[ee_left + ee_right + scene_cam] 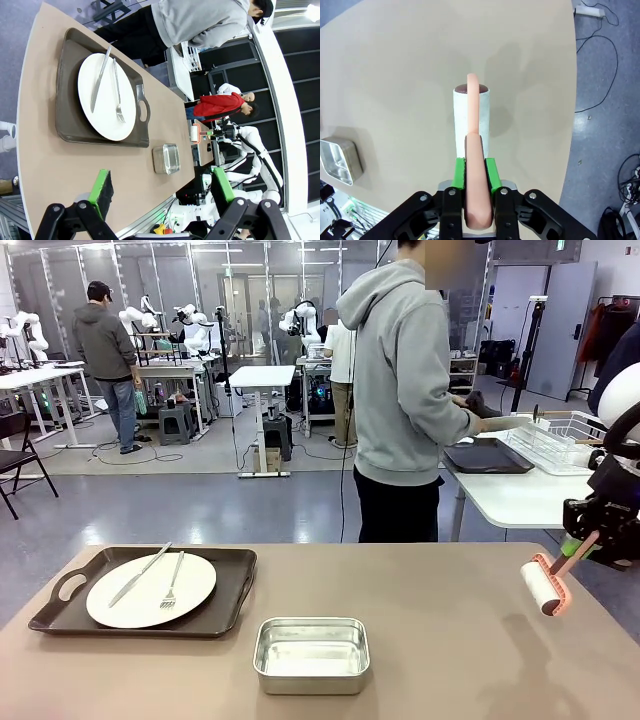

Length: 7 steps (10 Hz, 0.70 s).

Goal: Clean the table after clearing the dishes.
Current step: Place the Lint Roller back on top of the Airtight Container.

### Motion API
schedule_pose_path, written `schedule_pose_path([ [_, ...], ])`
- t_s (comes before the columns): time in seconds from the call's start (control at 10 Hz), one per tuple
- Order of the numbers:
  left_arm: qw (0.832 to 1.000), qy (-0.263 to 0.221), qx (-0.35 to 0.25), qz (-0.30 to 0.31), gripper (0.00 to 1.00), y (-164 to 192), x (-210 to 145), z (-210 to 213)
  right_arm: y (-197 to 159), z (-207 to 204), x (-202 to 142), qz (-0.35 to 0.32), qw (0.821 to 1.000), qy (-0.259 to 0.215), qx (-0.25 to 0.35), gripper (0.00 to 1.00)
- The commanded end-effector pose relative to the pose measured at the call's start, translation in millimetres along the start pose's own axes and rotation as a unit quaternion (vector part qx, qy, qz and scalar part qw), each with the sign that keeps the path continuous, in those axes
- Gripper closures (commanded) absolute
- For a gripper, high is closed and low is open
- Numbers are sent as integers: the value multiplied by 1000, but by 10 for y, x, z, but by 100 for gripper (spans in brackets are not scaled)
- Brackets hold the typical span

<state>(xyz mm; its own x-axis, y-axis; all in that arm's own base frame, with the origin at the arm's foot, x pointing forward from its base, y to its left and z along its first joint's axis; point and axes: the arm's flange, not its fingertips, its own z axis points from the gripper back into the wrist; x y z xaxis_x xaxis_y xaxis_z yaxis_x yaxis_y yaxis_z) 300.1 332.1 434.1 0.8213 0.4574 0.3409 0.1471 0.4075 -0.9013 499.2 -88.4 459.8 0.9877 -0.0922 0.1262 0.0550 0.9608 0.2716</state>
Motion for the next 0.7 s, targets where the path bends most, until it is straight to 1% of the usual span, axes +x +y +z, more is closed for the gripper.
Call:
schedule_pose_path([
  [0.0,1000,6,-1,-4,0,-31,-11,42,28,5,-24,2,1000,0,0,79],
  [0.3,1000,6,-1,-4,0,-31,-11,42,0,0,0,0,1000,0,0,79],
  [0.4,1000,6,-1,-4,0,-31,-11,42,348,90,56,79,996,-24,-27,79],
  [0.5,1000,6,-1,-4,0,-31,-11,42,821,271,81,168,983,-55,-44,79],
  [0.6,1000,6,-1,-4,0,-31,-11,42,1273,428,69,251,964,-63,-63,79],
])
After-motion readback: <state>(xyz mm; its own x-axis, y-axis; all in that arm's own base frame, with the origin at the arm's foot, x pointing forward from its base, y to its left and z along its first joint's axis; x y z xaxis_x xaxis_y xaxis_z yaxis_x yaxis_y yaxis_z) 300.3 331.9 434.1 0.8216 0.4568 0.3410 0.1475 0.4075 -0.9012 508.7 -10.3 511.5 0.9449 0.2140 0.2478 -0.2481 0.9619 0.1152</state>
